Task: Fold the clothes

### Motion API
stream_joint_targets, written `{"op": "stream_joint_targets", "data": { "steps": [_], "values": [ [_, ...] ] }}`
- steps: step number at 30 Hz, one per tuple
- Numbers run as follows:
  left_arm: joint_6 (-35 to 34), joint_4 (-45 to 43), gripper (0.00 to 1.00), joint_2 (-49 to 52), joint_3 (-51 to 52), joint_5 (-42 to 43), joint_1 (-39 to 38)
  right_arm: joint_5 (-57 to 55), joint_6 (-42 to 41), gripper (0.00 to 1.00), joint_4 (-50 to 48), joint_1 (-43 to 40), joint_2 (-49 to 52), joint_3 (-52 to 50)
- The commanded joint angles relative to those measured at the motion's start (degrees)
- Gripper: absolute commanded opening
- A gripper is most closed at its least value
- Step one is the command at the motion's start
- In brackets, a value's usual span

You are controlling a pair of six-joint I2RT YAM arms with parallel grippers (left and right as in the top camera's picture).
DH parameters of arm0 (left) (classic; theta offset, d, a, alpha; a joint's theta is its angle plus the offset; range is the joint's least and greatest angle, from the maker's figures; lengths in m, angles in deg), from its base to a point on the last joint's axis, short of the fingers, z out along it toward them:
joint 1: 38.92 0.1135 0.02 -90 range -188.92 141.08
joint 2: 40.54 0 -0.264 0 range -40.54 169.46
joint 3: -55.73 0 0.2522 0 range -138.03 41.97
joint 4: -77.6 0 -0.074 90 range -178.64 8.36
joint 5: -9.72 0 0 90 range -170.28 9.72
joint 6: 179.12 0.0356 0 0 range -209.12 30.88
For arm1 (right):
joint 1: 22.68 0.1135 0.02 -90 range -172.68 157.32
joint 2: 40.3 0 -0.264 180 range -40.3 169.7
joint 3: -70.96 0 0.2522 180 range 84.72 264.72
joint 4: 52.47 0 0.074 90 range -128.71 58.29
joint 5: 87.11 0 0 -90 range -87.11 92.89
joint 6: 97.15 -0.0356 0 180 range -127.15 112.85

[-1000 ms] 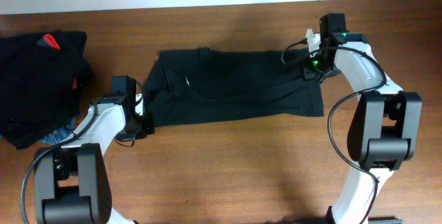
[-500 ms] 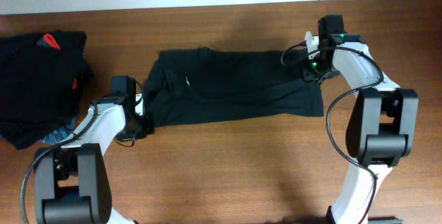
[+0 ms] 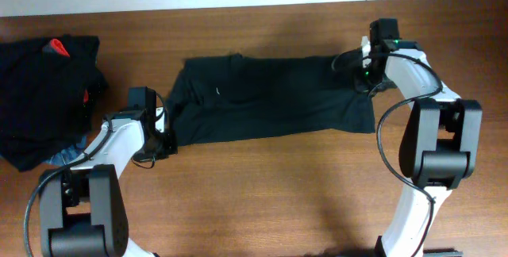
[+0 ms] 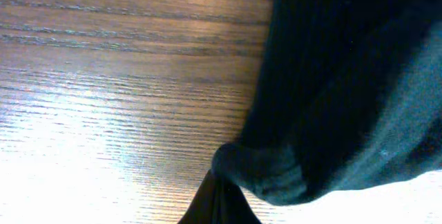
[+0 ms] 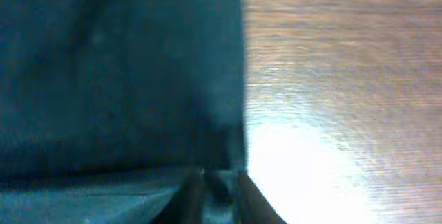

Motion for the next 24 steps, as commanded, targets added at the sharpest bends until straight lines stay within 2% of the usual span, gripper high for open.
{"op": "stream_joint_targets", "data": {
  "steps": [1,6,10,13,17,24],
  "values": [
    [-0.5,-0.57,0.01,2.8,2.8,-1.9,0.76,-1.77,-0.55,0.4,-0.26,-0.63,0.31,1.42],
    [-0.5,-0.57,0.01,2.8,2.8,-1.9,0.76,0.66,-0.57,0.39,3.48,-0.63,-1.68,2.58],
    [-0.5,-0.9,0.0,2.78,2.78,-1.86,0.74,6.75,-0.42,0.36,8.24,-0.63,-5.14,3.02],
    [-0.15,-4.13,0.0,2.75,2.32,1.97,0.74,13.53,1.14,0.35,13.51,-0.63,-5.55,2.69],
    [2.69,-5.29,0.0,2.51,-1.64,7.15,0.74,13.79,1.14,0.35,14.32,-0.63,-5.55,1.51],
    [2.93,-1.38,0.0,-1.14,-5.57,4.24,0.76,13.77,1.16,0.35,15.61,-0.63,-5.35,0.57]
  ]
}}
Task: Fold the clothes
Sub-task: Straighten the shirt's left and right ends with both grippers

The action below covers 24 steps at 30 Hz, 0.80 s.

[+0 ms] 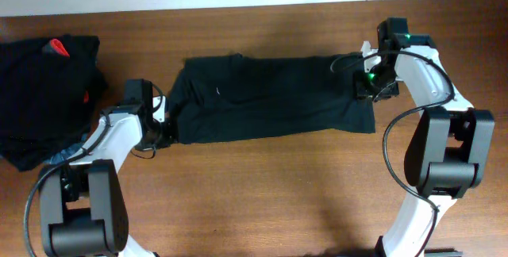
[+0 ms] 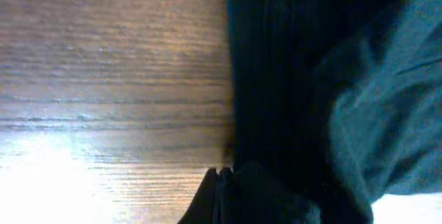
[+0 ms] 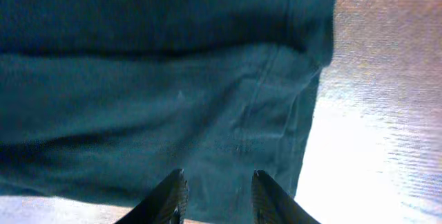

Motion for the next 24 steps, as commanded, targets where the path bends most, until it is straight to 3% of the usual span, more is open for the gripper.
{"op": "stream_joint_targets", "data": {
  "steps": [1,4,6,13,24],
  "values": [
    [1.29,2.69,0.0,-3.17,-2.03,-3.69,0.09,0.96,0.55,0.35,0.42,-0.22,-1.25,-0.59],
    [0.31,5.49,0.0,-5.29,-2.08,-9.81,0.09,0.94,0.55,0.35,0.55,-0.22,-1.25,-0.59],
    [-0.04,5.64,0.0,-7.28,-2.29,-9.18,0.07,0.96,0.55,0.35,0.55,-0.22,-1.25,-0.59],
    [0.0,0.15,0.0,-13.49,-4.07,10.23,-0.09,0.96,0.55,0.35,0.98,-0.22,-1.18,-1.51],
    [1.33,-6.49,0.0,2.21,-4.04,10.21,-5.55,0.94,0.55,0.35,-5.29,-0.22,-0.31,-9.46]
  ]
}}
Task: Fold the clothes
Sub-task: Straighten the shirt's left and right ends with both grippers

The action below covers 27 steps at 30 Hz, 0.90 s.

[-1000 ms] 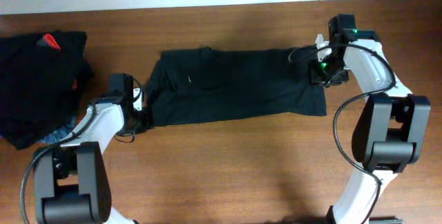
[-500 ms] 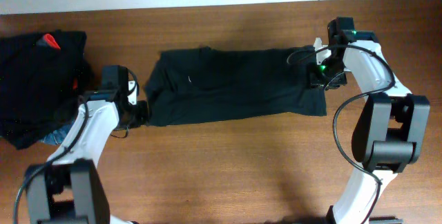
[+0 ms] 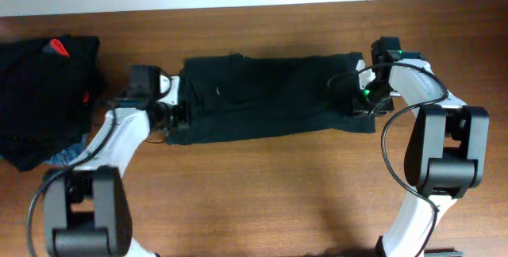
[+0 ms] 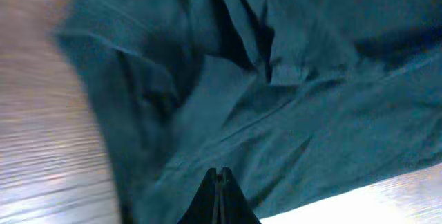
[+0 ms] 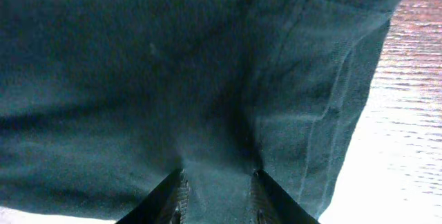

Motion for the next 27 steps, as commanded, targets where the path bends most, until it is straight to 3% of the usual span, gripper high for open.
{"op": "stream_joint_targets", "data": {
  "steps": [1,6,9,11,17,19,21,27],
  "values": [
    [0.94,-1.07,0.0,6.05,-0.52,-0.11,-1.84,0.74,0.55,0.35,0.09,-0.22,-0.31,-0.48],
    [0.94,0.7,0.0,12.94,-0.5,-1.14,-1.77,0.72,0.55,0.35,4.74,-0.22,-0.31,-0.52],
    [0.94,5.27,0.0,14.47,-0.48,-1.79,-1.77,0.72,0.55,0.36,8.74,-0.22,-0.31,-0.52],
    [0.96,12.15,0.01,14.58,-0.48,-4.39,-1.77,0.68,0.55,0.43,11.74,-0.22,-0.31,-0.52],
    [0.96,20.31,0.0,14.58,-0.48,-10.27,-1.75,0.5,0.55,0.43,12.72,-0.22,-0.31,-0.52],
    [0.96,21.03,0.01,14.58,-0.48,-11.45,-1.6,0.5,0.55,0.41,12.7,-0.22,-0.31,-0.52],
    [0.92,20.94,0.0,14.58,-0.48,-12.98,-1.25,0.52,0.55,0.32,12.66,-0.22,-0.31,-0.52],
    [0.94,19.67,0.0,14.19,-5.42,-12.74,-0.79,0.98,0.55,0.31,13.68,-0.22,-1.42,4.15]
  ]
}}
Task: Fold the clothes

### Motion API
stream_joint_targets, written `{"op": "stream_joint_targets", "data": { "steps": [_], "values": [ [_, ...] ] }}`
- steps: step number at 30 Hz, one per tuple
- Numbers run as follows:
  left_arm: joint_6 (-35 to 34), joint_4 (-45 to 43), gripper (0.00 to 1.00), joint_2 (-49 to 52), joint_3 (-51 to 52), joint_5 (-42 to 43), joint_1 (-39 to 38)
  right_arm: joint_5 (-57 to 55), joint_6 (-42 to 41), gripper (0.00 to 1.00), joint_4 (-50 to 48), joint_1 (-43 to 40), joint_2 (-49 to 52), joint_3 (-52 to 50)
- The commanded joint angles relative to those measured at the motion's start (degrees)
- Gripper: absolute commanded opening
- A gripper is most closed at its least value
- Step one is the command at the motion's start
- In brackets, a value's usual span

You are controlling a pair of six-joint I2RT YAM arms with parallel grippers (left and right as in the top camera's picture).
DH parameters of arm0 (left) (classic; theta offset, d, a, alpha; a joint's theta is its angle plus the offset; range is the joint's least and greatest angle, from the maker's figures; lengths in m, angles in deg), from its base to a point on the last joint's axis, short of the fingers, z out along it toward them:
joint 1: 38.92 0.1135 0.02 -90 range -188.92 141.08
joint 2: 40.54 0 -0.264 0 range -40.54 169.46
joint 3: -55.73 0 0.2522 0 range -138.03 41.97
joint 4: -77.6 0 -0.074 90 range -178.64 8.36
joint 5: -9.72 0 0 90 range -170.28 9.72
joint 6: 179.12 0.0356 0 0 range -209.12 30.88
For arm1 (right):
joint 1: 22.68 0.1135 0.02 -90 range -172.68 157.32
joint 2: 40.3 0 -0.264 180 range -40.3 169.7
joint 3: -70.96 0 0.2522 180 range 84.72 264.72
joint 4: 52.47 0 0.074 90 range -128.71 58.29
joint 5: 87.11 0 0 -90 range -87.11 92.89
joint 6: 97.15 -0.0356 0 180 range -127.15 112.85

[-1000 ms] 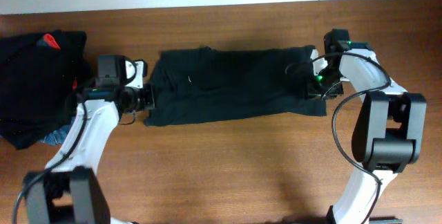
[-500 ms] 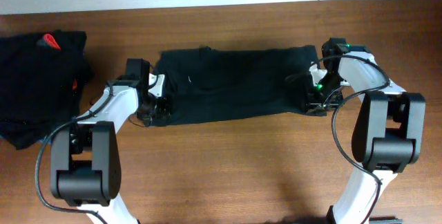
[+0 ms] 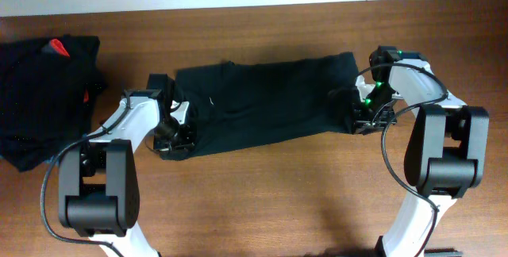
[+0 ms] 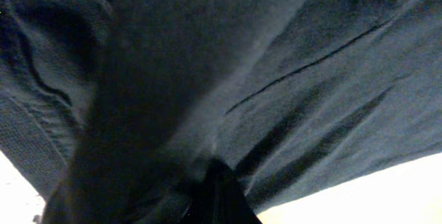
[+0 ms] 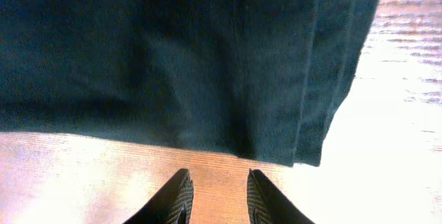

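A dark garment (image 3: pixel 270 102) lies spread lengthwise across the middle of the wooden table (image 3: pixel 262 209). At its front left corner my left gripper (image 3: pixel 169 134) is down in the cloth. In the left wrist view the fingers (image 4: pixel 219 186) are shut, with bunched dark cloth (image 4: pixel 311 79) all round them. My right gripper (image 3: pixel 367 120) is at the front right corner. In the right wrist view it (image 5: pixel 217 177) is open over bare wood just in front of the garment's hem (image 5: pixel 173 58), with nothing between the fingers.
A heap of dark clothes (image 3: pixel 44 90) with a red patch (image 3: pixel 57 47) lies at the table's far left, close behind my left arm. A pale wall strip runs along the table's back edge.
My left gripper has moved from the garment's left edge to its front left corner, and the cloth there now reaches further left and forward. My right gripper has come off the cloth onto wood.
Both grippers were first at the garment's ends, fingers close together at its corners. Then the right one stood open above the cloth, and the left stayed shut at the left edge. The right then pressed open onto the cloth, and now both are at the front corners.
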Motion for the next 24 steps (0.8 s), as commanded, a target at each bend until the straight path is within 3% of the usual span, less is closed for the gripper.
{"op": "stream_joint_targets", "data": {
  "steps": [1,4,6,7,8,9,10,16,24],
  "values": [
    [0.74,0.15,0.0,3.28,-2.82,-9.49,1.03,0.94,0.57,0.31,1.73,-0.22,-2.21,6.34],
    [1.14,0.2,0.0,-0.22,-8.76,-8.79,1.03,0.9,0.61,0.33,2.56,-0.22,-4.04,12.9],
    [1.16,-0.46,0.0,-2.86,-12.79,-8.87,1.03,0.9,0.61,0.43,2.47,-0.22,-4.26,18.08],
    [1.16,-2.08,0.01,-3.96,-14.27,-9.64,1.05,0.76,0.59,0.56,1.25,-0.22,-4.26,19.91],
    [1.16,-5.05,0.17,-4.76,-15.13,-10.73,1.07,0.7,0.61,0.68,-0.81,-0.22,-4.26,20.55],
    [1.16,-7.78,0.4,-5.07,-15.28,-11.26,1.11,0.7,0.61,0.73,-3.13,-0.22,-4.26,20.63],
    [1.14,-14.49,0.48,-5.18,-15.28,-11.34,1.18,0.72,1.16,0.76,-7.08,-0.22,-3.58,20.61],
    [1.14,-31.23,0.49,-0.09,-15.26,-11.37,1.18,0.98,4.59,0.91,-17.07,-0.22,1.33,20.61],
    [0.85,-43.93,0.5,11.39,-15.26,-5.16,1.44,2.45,5.55,0.95,-22.97,-0.22,5.18,20.61]
  ]
}}
